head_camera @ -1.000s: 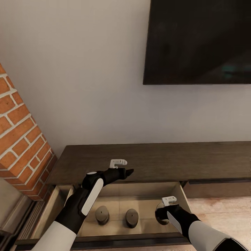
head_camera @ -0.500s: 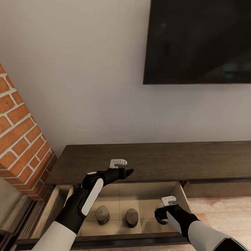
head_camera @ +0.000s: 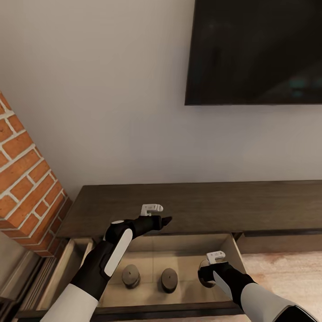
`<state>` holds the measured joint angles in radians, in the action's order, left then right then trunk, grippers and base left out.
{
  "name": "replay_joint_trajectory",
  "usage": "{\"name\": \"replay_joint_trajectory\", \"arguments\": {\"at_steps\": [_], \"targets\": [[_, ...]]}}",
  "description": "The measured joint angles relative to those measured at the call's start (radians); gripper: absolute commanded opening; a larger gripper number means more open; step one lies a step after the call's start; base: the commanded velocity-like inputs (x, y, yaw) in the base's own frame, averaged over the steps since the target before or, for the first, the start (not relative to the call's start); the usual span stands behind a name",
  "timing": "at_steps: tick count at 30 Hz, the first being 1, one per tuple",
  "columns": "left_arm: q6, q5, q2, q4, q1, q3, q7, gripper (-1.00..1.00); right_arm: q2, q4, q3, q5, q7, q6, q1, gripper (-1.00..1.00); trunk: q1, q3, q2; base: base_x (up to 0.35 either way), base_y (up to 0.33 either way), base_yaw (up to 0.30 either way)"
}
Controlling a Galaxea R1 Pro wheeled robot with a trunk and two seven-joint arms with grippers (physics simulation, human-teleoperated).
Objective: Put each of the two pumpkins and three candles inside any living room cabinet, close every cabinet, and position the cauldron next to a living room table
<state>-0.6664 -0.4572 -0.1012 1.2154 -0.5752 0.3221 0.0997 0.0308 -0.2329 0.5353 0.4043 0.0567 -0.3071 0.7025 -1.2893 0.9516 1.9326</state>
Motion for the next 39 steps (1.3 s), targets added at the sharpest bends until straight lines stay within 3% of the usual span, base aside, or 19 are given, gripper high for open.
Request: {"name": "replay_joint_trajectory", "arguments": {"at_steps": [12,14,18,19,22,24,29,39], "targets": [[0.0,-0.003,0.0,0.002,0.0,0.0,0.001,1.0,0.0,0.002,0.002,-0.001,0.007,0.0,0.0,-1.0,0.0,0.019,0.0,0.008,0.0,0.0],[-0.003,-0.043,0.005,0.013,0.0,0.0,0.052,1.0,0.0,0.002,0.002,-0.001,0.005,0.0,0.0,-1.0,0.0,0.022,0.0,0.0,0.0,0.0],[-0.011,-0.061,0.009,0.016,-0.001,-0.002,0.159,1.0,0.0,0.003,0.002,-0.001,0.004,0.0,0.0,-1.0,0.0,0.028,0.0,0.0,0.0,0.0],[-0.016,-0.065,0.012,0.018,-0.001,-0.007,0.281,1.0,0.0,0.003,0.001,-0.001,0.003,0.0,0.0,-1.0,0.0,0.03,0.0,0.0,0.0,0.0],[-0.019,-0.065,0.016,0.017,-0.003,-0.009,0.428,1.0,0.0,0.003,0.002,-0.001,0.002,0.0,0.0,-1.0,0.0,0.035,0.0,0.0,0.0,0.0],[-0.019,-0.065,0.016,0.018,-0.003,-0.009,0.474,1.0,0.0,0.002,0.002,-0.001,0.002,0.0,0.0,-1.0,0.0,0.038,0.0,0.0,0.0,0.0],[-0.019,-0.064,0.017,0.018,-0.003,-0.009,0.527,1.0,0.0,0.002,0.002,-0.001,0.001,0.0,0.0,-1.0,0.0,0.046,0.0,0.0,0.0,0.0],[-0.019,-0.064,0.017,0.018,-0.003,-0.012,0.535,1.0,0.0,0.001,0.002,-0.002,0.001,0.0,0.0,-1.0,0.0,0.061,0.0,0.001,0.0,0.0]]}}
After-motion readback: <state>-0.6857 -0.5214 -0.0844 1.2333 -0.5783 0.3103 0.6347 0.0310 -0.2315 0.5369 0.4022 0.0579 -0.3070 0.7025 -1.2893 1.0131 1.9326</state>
